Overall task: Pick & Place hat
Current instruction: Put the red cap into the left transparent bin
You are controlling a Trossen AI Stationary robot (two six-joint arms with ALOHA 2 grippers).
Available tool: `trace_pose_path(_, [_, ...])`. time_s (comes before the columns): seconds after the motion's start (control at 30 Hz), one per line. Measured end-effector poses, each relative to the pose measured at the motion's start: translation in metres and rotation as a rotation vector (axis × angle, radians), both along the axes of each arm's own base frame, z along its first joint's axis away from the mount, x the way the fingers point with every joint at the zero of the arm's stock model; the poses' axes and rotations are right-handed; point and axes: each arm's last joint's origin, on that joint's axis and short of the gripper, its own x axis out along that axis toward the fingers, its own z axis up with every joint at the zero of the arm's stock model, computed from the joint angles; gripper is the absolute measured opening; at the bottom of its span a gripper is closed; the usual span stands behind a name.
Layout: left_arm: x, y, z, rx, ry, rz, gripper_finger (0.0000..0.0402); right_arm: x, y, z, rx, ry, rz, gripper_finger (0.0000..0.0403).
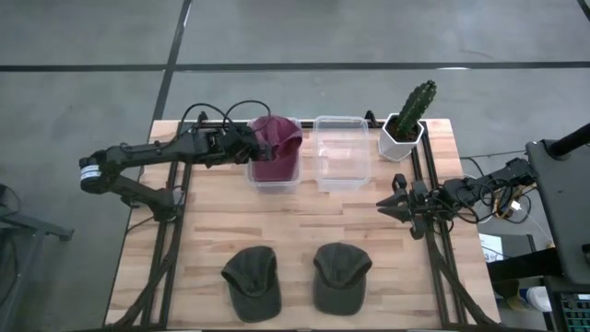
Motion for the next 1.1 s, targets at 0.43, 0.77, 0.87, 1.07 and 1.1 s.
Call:
trace_pose_path(0.43, [0.003,0.001,0.021,0.034,-0.057,0.002,0.0154,0.000,0.000,0.000,0.000,0.000,0.000,0.0072])
trace_pose_path(0.77, [0.002,0.005,0.059,0.210,-0.074,0.033,0.0154,0.000,0.000,0.000,-0.001,0.000,0.000,0.0082])
trace_pose_path(0.87, [0.002,0.005,0.066,0.235,-0.077,0.020,0.0154,0.000,0.000,0.000,-0.003,0.000,0.000,0.0077])
trace_pose_path(1.07, [0.007,0.007,0.045,0.228,0.012,-0.014,0.0154,0.000,0.000,0.000,-0.004,0.000,0.000,0.0068])
trace_pose_path(1.1, [0.008,0.008,0.040,0.223,0.033,-0.016,0.0154,0.000,0.000,0.000,-0.003,0.000,0.000,0.0068])
